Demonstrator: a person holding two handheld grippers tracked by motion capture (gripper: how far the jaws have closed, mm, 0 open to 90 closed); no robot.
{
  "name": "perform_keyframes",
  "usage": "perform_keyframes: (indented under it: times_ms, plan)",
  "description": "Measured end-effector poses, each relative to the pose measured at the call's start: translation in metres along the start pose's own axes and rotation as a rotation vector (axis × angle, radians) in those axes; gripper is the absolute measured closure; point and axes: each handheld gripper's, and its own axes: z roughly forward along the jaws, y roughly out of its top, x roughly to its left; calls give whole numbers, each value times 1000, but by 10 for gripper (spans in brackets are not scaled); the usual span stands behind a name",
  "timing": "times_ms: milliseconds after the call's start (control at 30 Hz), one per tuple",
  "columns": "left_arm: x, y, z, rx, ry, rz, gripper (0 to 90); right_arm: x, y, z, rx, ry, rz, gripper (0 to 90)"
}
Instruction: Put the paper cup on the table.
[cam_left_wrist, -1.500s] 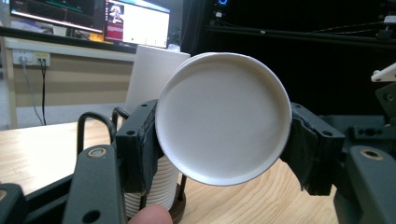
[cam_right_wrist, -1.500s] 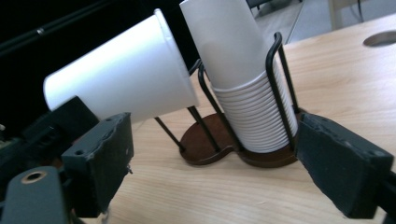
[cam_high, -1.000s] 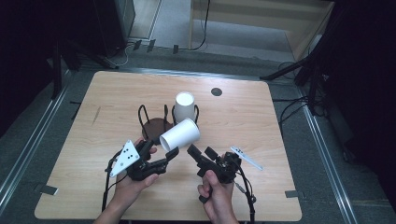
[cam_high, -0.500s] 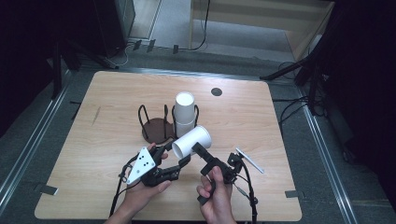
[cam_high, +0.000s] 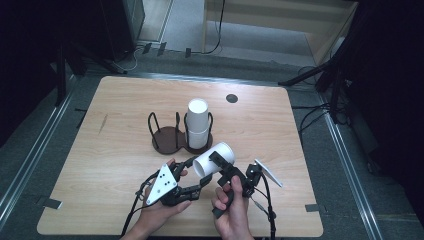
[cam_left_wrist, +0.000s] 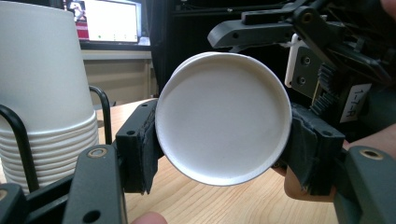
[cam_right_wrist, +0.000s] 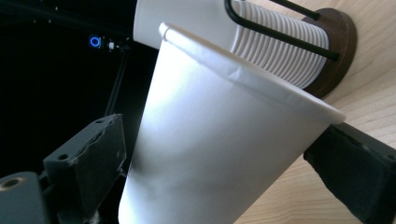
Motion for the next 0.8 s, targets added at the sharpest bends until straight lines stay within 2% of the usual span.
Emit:
perform_keyframes:
  times_ms: [100,300,400,467,500,600,667,700,800]
  plan:
    - [-1,-1,0,2,-2,-3,347,-3,3,0,-3,-3,35,96]
    - [-5,-4,2,14,0,28,347,-10,6,1,-7,6,85,138]
    - [-5,-4,2,23,0,24,345,-11,6,1,1,10,103,157]
    - [-4,-4,2,41,-4,5,340,-12,6,1,5,13,113,199]
    - [-3,-4,1,60,-8,-11,338,-13,5,2,4,12,104,217]
    - [-3,-3,1,75,-14,-14,334,-12,5,2,0,14,99,233]
    - [-1,-2,0,82,-24,-22,335,-13,4,2,-5,26,78,253]
    - [1,-1,-2,93,-31,-46,335,-12,4,1,-9,25,68,260]
    - [4,2,-3,111,-11,-63,267,-10,5,0,-29,29,34,268]
